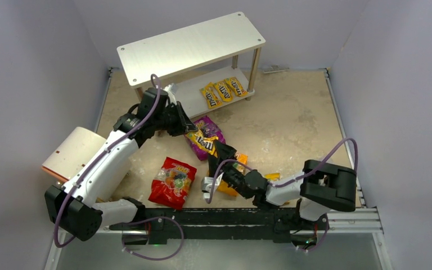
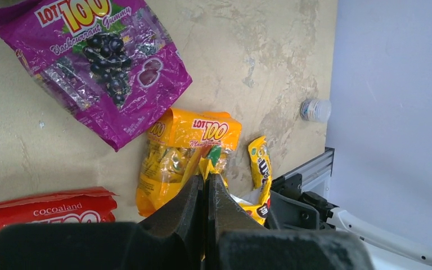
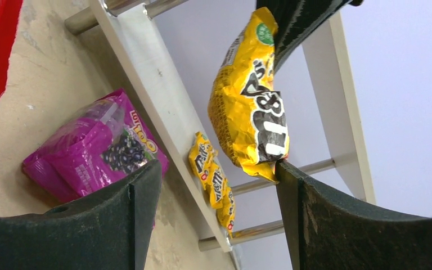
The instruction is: Place and organize the candy bags onto the shelf
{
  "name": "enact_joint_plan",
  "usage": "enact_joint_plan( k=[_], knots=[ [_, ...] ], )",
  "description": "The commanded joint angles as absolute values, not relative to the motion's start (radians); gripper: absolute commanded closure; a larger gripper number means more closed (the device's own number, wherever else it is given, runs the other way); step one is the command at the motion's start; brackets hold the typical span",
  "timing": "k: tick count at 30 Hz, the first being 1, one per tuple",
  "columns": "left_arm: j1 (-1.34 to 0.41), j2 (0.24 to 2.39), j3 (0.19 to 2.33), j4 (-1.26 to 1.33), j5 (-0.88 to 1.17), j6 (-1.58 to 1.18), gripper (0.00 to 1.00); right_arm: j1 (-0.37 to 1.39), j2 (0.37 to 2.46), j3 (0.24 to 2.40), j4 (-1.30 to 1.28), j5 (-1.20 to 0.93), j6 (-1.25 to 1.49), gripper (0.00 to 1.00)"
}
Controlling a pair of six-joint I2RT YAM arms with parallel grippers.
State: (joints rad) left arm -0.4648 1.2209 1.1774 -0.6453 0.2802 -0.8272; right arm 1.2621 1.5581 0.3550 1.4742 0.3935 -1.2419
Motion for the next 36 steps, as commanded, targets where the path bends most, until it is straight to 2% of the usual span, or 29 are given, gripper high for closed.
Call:
enact_joint_plan(
  k=[1, 7, 13, 16, 23, 30, 32, 36],
  knots=[
    [-0.461, 1.215, 1.200, -0.655, 0.279, -0.821, 1.00, 1.268, 1.486, 0.326, 1.910, 0.372, -1.257, 0.25],
    [-0.454, 1.210, 1.215, -0.640, 0.291, -0.807, 1.00, 1.271, 1.324, 0.175, 1.880, 0.337, -1.160, 0.22],
    [-0.454, 1.214, 1.198, -0.602, 0.394, -0.816, 1.00, 1.272, 1.195, 0.216, 1.535, 0.288, -1.080, 0.17],
    [-0.454, 1.216, 1.197, -0.602, 0.422, -0.822, 1.00, 1.271, 1.194, 0.216, 1.557, 0.257, -1.069, 0.16],
    [-0.454, 1.232, 1.245, -0.633, 0.459, -0.834, 1.00, 1.271, 1.245, 0.281, 1.404, 0.270, -1.094, 0.13],
    [-0.453, 1.265, 1.346, -0.706, 0.404, -0.825, 1.00, 1.272, 1.164, 0.304, 1.203, 0.277, -1.042, 0.11],
    [-0.454, 1.274, 1.377, -0.725, 0.401, -0.819, 1.00, 1.274, 1.156, 0.295, 1.207, 0.279, -1.038, 0.11],
    [-0.454, 1.255, 1.366, -0.720, 0.382, -0.849, 1.00, 1.278, 1.245, 0.271, 1.454, 0.323, -1.150, 0.10]
  ],
)
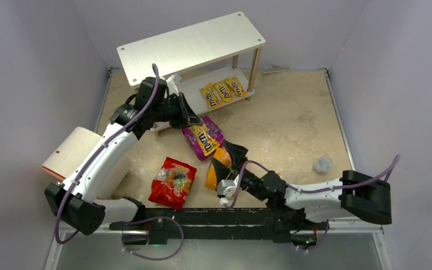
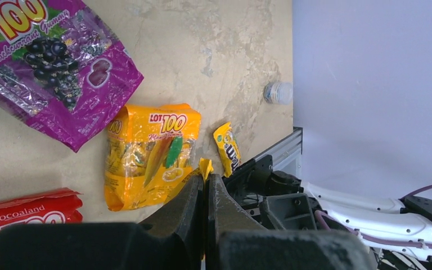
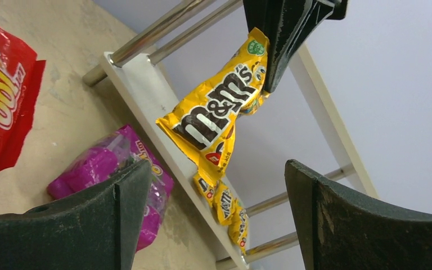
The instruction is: Place and organize the candy bags onto the shelf
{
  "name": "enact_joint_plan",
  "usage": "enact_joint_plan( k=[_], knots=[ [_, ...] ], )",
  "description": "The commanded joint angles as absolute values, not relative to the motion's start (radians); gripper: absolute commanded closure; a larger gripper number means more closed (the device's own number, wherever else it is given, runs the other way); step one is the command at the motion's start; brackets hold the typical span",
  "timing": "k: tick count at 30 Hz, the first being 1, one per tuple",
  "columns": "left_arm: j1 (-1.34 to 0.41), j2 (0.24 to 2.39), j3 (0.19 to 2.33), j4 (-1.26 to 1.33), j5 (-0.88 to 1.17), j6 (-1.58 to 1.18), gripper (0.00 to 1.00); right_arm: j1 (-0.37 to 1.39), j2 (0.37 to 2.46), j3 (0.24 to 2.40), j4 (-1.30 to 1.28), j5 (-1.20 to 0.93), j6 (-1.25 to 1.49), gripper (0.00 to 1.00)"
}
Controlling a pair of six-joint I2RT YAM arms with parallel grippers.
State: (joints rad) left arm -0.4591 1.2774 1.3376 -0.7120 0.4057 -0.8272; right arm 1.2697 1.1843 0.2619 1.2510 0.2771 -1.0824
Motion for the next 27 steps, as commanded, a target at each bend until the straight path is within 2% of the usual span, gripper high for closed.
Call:
enact_joint_plan(
  k=[1, 9, 21, 27],
  knots=[
    [-0.454, 1.246, 1.351, -0.715, 0.381, -0.858, 1.00, 1.278, 1.294, 0.271, 1.515, 0.333, -1.186, 0.10],
    [-0.454, 1.223, 1.310, -0.714, 0.409, -0.875, 1.00, 1.278, 1.544, 0.342, 1.898, 0.338, -1.332, 0.14],
    [-0.454, 1.221, 1.247, -0.715, 0.386, -0.890, 1.00, 1.278, 1.525, 0.389, 1.910, 0.358, -1.285, 0.18],
    [-0.453, 1.229, 1.240, -0.713, 0.380, -0.898, 1.00, 1.278, 1.520, 0.397, 1.910, 0.344, -1.288, 0.26]
  ],
)
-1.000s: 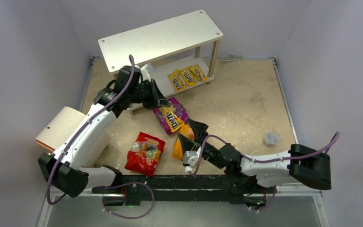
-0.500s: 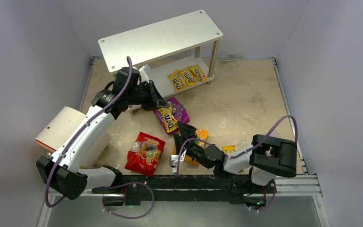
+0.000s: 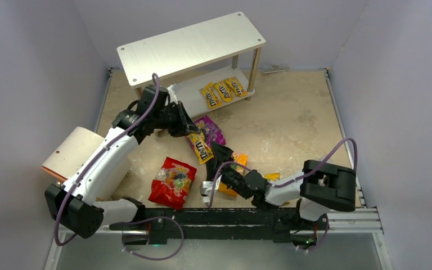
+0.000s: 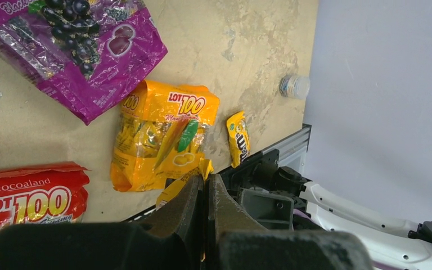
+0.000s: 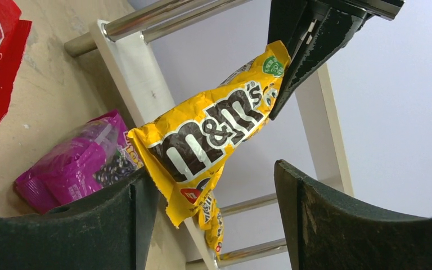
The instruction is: Place and organize the candy bags onto the shelf
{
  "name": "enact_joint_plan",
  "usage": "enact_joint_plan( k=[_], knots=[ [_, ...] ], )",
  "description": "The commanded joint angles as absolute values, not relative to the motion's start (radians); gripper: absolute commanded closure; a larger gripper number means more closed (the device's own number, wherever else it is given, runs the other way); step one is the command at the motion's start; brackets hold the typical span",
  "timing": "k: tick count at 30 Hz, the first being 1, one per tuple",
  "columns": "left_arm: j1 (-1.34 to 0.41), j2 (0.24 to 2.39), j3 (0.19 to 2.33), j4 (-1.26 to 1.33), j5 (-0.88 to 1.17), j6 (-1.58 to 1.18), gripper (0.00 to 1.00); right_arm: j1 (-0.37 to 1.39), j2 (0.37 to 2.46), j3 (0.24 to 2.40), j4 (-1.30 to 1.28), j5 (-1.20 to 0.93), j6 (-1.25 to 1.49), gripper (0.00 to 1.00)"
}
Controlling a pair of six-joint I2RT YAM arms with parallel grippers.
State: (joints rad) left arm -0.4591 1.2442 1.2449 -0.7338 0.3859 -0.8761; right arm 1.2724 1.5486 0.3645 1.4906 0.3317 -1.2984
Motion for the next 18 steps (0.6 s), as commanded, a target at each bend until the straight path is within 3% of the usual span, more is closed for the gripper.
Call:
enact_joint_plan(
  k=[1, 18],
  knots=[
    [-0.454, 1.230, 1.237, -0.712, 0.377, -0.902, 1.00, 1.279, 1.517, 0.395, 1.910, 0.338, -1.285, 0.28],
    [-0.454, 1.262, 1.212, -0.696, 0.359, -0.922, 1.00, 1.278, 1.513, 0.383, 1.886, 0.250, -1.229, 0.31]
  ],
)
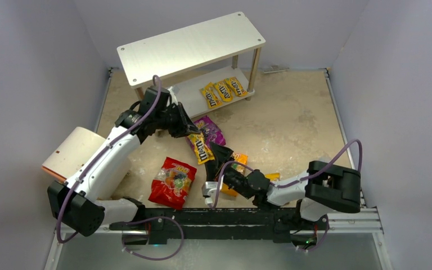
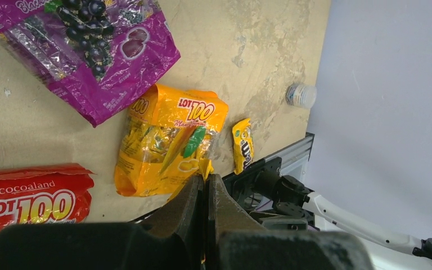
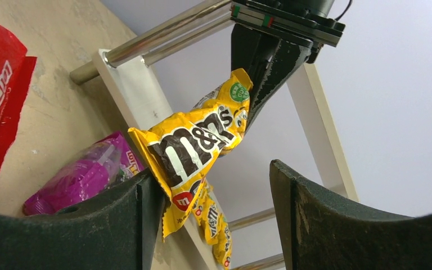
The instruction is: Place and organize the candy bags onto the shelf
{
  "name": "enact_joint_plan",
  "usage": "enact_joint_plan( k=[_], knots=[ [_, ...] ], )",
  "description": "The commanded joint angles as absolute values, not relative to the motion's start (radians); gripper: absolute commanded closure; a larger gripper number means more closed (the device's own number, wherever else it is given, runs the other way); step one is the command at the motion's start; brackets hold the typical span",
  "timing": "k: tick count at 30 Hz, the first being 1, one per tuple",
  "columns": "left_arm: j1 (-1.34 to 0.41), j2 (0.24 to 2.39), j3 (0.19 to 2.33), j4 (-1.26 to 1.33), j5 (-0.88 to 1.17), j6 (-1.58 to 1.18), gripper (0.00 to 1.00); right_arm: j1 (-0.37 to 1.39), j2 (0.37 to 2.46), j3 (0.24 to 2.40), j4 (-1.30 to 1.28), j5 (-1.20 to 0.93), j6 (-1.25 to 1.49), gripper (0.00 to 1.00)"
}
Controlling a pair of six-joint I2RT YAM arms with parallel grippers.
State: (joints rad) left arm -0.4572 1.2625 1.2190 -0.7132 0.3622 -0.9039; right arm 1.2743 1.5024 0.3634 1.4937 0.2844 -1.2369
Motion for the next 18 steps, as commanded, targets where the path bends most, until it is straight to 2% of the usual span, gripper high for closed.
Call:
enact_joint_plan(
  k=[1, 9, 15, 18],
  knots=[
    [-0.454, 1.263, 1.212, -0.696, 0.361, -0.922, 1.00, 1.279, 1.516, 0.382, 1.889, 0.246, -1.230, 0.31],
    [-0.454, 1.270, 1.196, -0.685, 0.377, -0.925, 1.00, 1.279, 1.522, 0.377, 1.910, 0.232, -1.226, 0.34],
    [-0.454, 1.272, 1.189, -0.677, 0.380, -0.927, 1.00, 1.278, 1.522, 0.370, 1.910, 0.230, -1.224, 0.64],
    [-0.454, 1.273, 1.189, -0.675, 0.382, -0.927, 1.00, 1.279, 1.520, 0.368, 1.901, 0.237, -1.216, 0.70]
  ],
)
